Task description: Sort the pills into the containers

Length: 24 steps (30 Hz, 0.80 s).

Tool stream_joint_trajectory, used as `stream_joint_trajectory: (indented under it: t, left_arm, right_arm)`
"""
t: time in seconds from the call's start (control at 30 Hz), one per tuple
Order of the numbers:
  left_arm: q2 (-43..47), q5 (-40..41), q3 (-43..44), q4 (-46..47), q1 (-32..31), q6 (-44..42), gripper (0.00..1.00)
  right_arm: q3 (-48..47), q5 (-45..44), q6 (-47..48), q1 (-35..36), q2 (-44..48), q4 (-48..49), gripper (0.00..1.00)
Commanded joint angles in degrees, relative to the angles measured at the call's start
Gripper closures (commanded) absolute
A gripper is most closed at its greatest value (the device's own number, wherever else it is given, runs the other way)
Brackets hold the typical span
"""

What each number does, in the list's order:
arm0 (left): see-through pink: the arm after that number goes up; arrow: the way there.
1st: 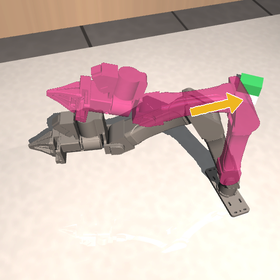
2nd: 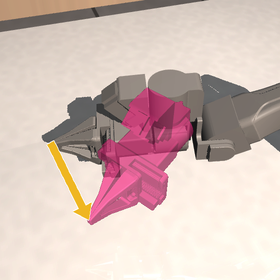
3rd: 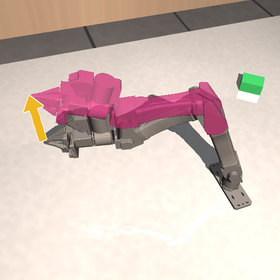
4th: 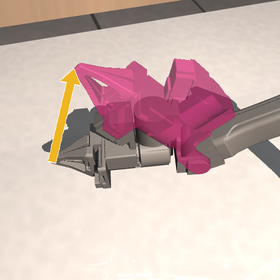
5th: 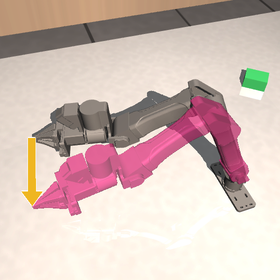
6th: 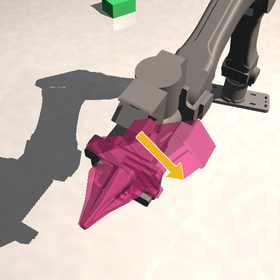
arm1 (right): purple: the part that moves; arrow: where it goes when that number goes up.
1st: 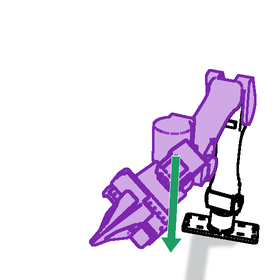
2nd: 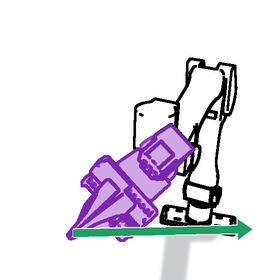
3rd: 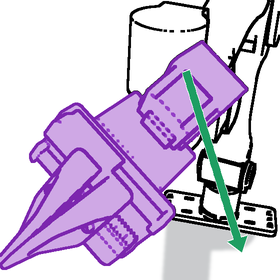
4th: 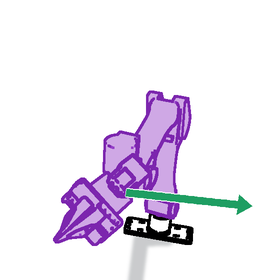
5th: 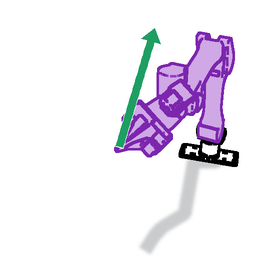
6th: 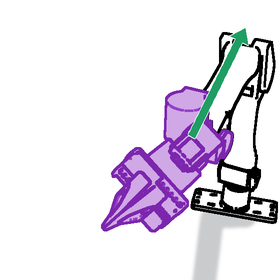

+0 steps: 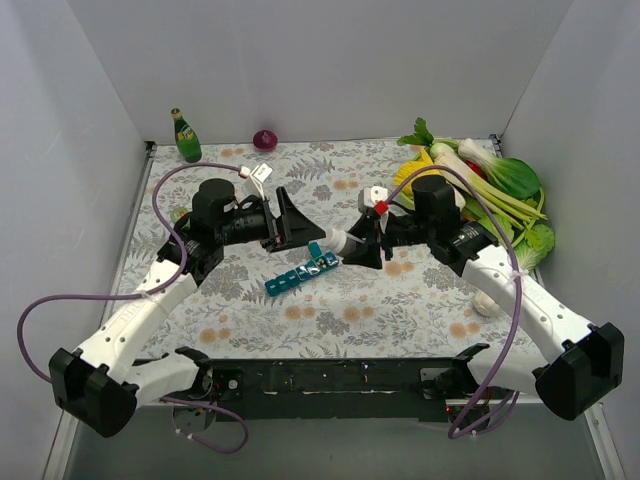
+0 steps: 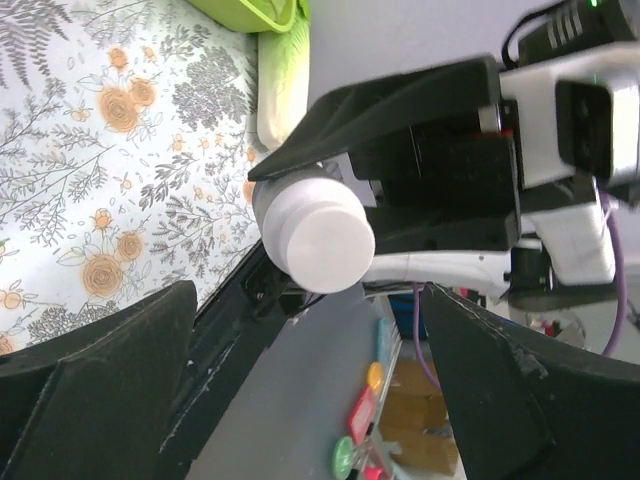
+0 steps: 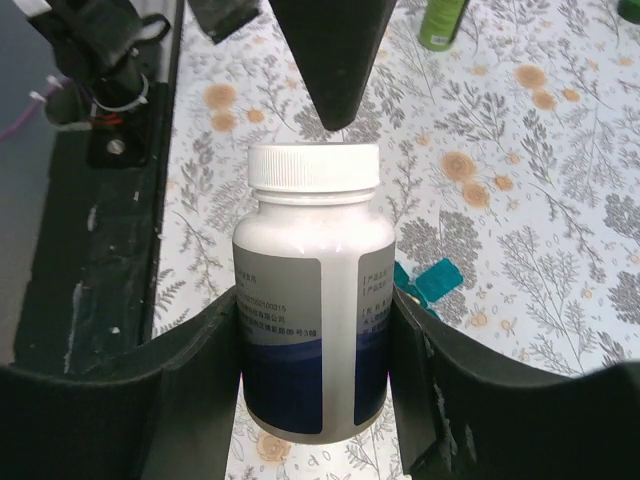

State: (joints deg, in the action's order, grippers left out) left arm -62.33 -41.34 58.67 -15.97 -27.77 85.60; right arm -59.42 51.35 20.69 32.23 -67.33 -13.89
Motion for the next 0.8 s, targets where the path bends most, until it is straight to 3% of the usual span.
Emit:
stream_joint_trajectory:
  t: [0.0, 0.77]
  left_arm:
    - [-0.1, 5.8, -0.1, 0.8, 0.1, 7.7, 0.07]
    - [-6.6, 9.2, 1.6, 1.4, -5.5, 8.5, 0.39]
  right_arm:
    - [-3.0, -10.8, 9.4, 2.7, 0.4, -5.0, 0.99]
    - [-3.2, -12.3, 9.1, 3.9, -0.6, -4.5, 0.99]
